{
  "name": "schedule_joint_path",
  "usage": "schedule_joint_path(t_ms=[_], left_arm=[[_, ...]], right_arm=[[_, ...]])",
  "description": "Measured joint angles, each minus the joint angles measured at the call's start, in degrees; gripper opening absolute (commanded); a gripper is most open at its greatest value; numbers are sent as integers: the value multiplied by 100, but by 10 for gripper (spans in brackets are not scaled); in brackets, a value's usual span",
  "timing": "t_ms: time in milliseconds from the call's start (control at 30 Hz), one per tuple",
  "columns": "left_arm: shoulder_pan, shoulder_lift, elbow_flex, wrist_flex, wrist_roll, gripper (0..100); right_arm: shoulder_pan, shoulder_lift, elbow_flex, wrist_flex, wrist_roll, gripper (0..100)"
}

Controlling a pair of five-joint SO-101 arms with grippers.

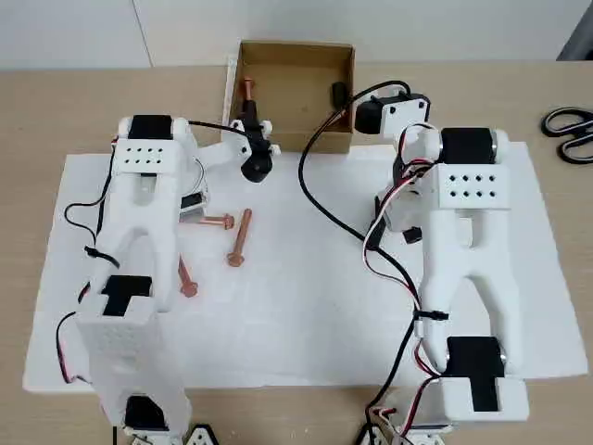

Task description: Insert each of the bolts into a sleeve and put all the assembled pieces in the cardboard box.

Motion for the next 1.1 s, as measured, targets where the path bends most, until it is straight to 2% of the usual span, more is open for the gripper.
schedule_joint_path(t_ms=[433, 667, 867, 1100], left_arm=[[369, 677, -9, 9, 0, 133], [404, 1160, -70, -343, 9, 132], [396, 1266, -141, -334, 149, 2], [404, 1292, -132, -325, 167, 6]], right_arm=[[9, 0, 26, 0, 0, 4], [9, 0, 26, 0, 0, 4], [0, 0, 26, 0, 0, 4], [0, 0, 26, 0, 0, 4]])
